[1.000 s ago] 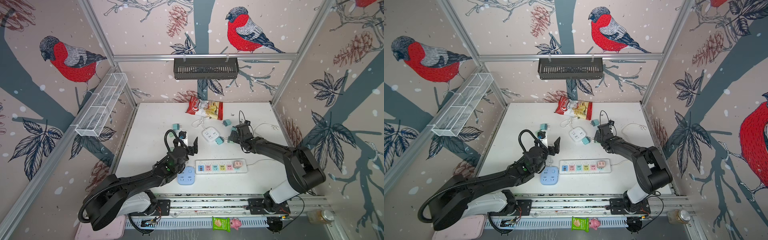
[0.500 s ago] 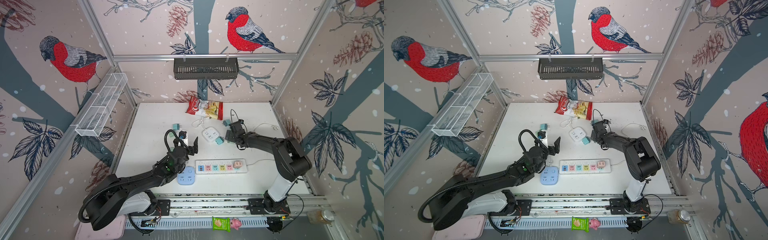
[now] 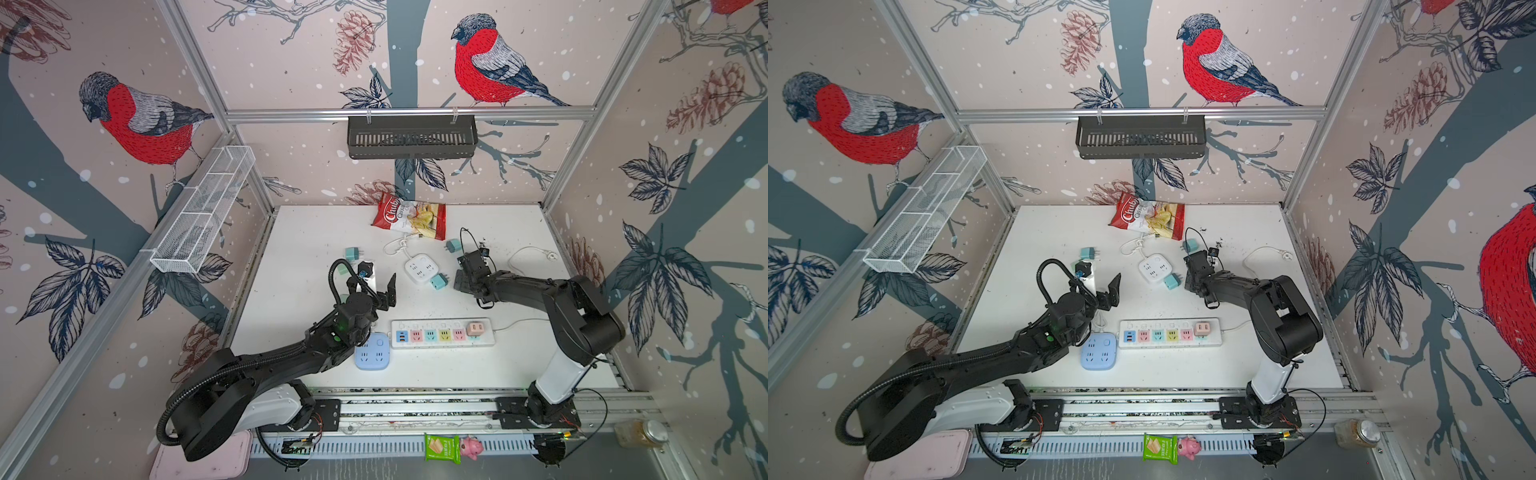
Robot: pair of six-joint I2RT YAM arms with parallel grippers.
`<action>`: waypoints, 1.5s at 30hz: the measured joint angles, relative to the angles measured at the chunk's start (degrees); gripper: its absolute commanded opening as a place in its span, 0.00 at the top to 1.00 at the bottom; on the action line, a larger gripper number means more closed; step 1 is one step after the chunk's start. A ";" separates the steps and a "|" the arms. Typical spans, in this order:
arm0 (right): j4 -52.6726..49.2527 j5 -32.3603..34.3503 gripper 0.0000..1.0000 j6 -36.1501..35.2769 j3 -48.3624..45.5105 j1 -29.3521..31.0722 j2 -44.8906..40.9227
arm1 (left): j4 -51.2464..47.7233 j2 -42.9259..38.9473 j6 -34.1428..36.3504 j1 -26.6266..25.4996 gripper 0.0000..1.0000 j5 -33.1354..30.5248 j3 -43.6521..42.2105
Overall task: Insert the plug
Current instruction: 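Move the right gripper above the light-green adapter while the left gripper retracts, then lower the open right gripper toward the light-green adapter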
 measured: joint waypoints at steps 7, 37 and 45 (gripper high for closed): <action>-0.55 1.03 0.00 0.87 -2.40 0.50 -2.64 | 0.00 -0.24 0.02 0.00 0.13 0.02 0.00; 3.02 -0.90 0.41 1.29 -2.89 0.66 -0.81 | -0.02 -0.48 0.02 0.00 0.13 0.09 0.20; 2.60 -0.87 0.67 1.29 -2.62 0.63 -0.76 | -0.02 -0.74 0.02 0.00 0.12 0.13 0.20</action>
